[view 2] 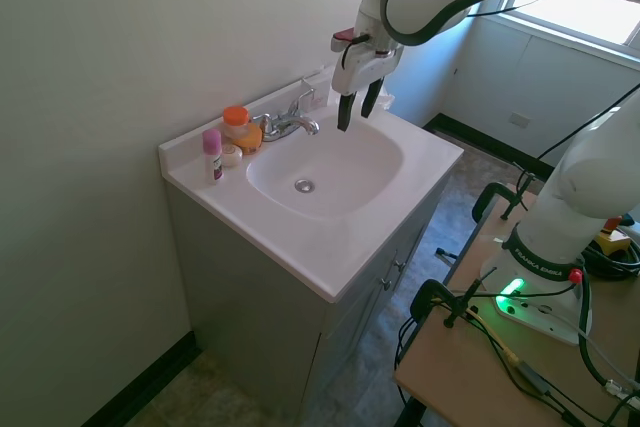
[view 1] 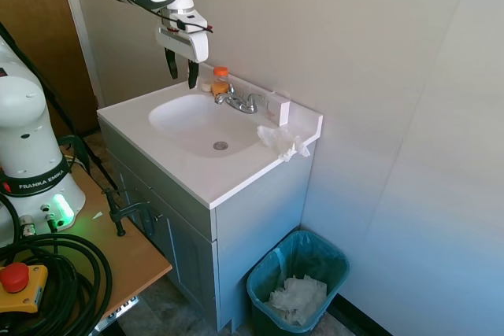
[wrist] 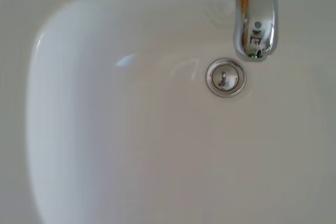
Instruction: Throw the tissue in the trash bin
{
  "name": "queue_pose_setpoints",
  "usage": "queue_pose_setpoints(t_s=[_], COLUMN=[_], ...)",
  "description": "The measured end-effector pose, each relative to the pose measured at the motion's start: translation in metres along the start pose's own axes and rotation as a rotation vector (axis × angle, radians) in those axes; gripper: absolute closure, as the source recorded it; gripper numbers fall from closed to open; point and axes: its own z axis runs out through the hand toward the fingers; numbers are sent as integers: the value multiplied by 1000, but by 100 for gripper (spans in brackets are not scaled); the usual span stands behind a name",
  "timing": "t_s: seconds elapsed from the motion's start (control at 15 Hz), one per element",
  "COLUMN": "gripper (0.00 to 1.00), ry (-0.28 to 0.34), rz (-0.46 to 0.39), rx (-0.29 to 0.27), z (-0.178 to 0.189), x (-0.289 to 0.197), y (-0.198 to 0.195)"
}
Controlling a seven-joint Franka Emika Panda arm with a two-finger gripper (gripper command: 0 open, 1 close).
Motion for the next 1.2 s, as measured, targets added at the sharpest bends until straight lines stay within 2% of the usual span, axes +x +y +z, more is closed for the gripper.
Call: queue_pose_setpoints(t_s=[0.2,0.33,0.6,0.73,0.93,1.07,1.2], gripper=[0,0,0,0,0,0,0], ry=[30,67,162,177,165,153,134], rz=[14,64,253,368,487,511,515], rx=[-5,6,45,51,26,4,-10], z=[-1,-4,-20,-25,-3,25,55], x=[2,15,73,114,175,204,229], y=[0,7,52,92,149,154,140])
